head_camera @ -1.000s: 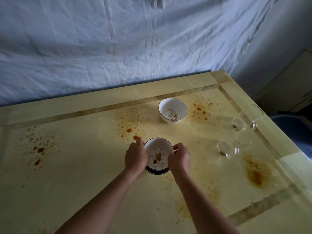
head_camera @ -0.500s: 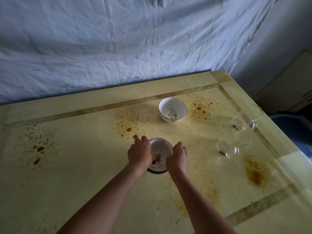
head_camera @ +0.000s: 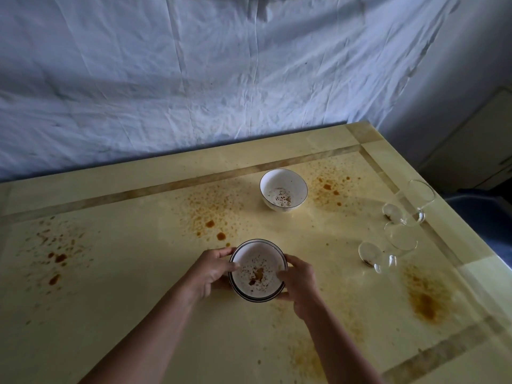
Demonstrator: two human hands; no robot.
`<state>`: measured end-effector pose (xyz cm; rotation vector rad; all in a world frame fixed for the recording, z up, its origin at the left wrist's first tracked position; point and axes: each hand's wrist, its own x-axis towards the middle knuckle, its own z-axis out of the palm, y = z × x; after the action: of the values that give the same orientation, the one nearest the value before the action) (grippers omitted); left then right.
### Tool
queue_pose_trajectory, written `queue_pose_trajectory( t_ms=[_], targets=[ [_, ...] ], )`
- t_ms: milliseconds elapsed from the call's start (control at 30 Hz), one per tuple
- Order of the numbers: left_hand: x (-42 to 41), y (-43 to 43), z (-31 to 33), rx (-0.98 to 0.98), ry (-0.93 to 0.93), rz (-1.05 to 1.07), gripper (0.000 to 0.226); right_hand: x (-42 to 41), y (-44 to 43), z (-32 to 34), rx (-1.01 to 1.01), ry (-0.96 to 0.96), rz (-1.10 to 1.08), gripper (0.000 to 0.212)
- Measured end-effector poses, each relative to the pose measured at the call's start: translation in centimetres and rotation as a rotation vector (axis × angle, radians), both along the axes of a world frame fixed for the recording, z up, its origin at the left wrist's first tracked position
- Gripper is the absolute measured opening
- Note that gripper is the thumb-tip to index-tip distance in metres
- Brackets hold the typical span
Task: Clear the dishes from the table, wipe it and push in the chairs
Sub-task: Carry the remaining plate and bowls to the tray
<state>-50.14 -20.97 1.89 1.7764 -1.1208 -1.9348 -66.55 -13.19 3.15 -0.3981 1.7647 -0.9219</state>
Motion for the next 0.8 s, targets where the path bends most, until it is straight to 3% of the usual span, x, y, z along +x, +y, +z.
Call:
queue_pose_trajectory(
  t_ms=[167, 233, 300, 433, 567, 800],
  targets=[
    [0.6, 0.4, 0.3, 0.253, 0.225, -0.092, 0.053, -1.0, 0.1, -0.5, 0.018, -0.089, 0.009, 0.03],
    [0.6, 0.4, 0.0, 0.24, 0.239, -0.101, 0.059, -1.8, -0.9, -0.7, 0.012, -0.016, 0.017, 0.022],
    [0.5, 0.3, -0.2, 0.21, 0.217, -0.103, 0.062, -2.8, -3.2, -1.0, -0.05, 0.032, -0.081, 0.033],
    [0.4, 0.5, -0.2, 0.154, 0.197, -0.126, 0.063, -4.3, -9.3, -0.8, -0.159, -0.174, -0.29, 0.05],
    [0.6, 0.7, -0.2, 0.113, 0.176, -0.155, 0.062, -4.6, -12.3, -1.2, -0.206, -0.303, -0.349, 0.047],
    [0.8, 0.2, 1.4, 0.153, 0.245, -0.064, 0.063, -5.0, -13.0, -2.1, -0.222, -0.313, -0.449, 0.05]
  ],
)
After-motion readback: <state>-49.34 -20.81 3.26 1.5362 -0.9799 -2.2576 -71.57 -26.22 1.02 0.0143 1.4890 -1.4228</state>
